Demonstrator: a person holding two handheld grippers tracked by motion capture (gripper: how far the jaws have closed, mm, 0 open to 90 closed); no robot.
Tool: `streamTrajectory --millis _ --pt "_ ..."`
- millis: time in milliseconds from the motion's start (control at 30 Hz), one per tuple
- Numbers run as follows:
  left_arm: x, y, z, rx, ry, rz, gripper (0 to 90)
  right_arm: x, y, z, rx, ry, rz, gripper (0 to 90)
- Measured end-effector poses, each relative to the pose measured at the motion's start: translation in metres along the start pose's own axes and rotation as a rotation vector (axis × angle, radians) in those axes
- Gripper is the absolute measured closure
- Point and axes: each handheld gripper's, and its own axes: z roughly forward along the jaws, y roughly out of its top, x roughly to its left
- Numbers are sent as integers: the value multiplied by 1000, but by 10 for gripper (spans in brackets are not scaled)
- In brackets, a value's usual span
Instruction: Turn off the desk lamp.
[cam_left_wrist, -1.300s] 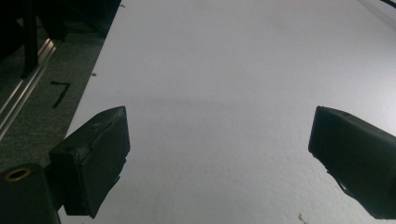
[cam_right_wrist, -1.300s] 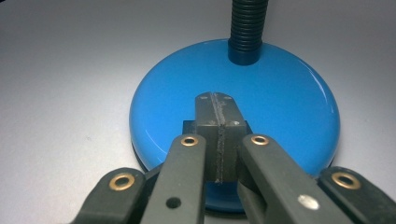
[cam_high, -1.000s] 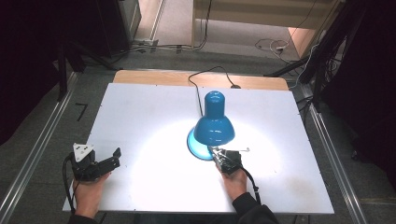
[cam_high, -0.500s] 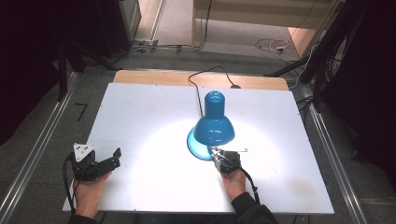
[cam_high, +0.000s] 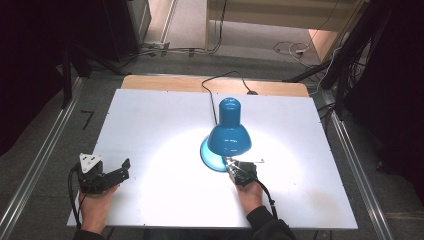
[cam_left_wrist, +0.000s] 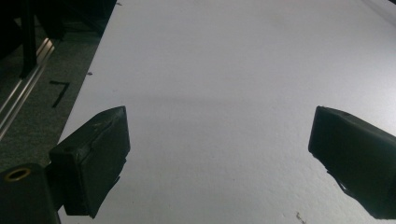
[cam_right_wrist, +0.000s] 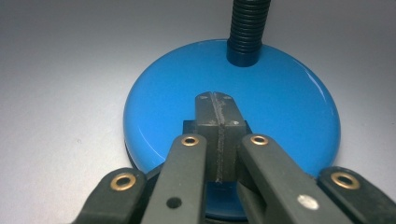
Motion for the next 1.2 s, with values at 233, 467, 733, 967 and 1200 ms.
streamTrajectory --millis 233,467,733,967,1200 --pt "-1 0 1 1 0 2 59 -1 2 3 20 -15 6 880" --pt "0 0 1 0 -3 0 59 -1 2 4 14 -19 -1 879" --pt "0 1 0 -4 -2 -2 59 -3 2 3 6 -11 -23 674" --pt "0 1 0 -6 1 -3 59 -10 3 -1 -22 57 27 426" --pt "1 1 -1 -10 5 -7 59 -16 5 -3 -15 93 74 316"
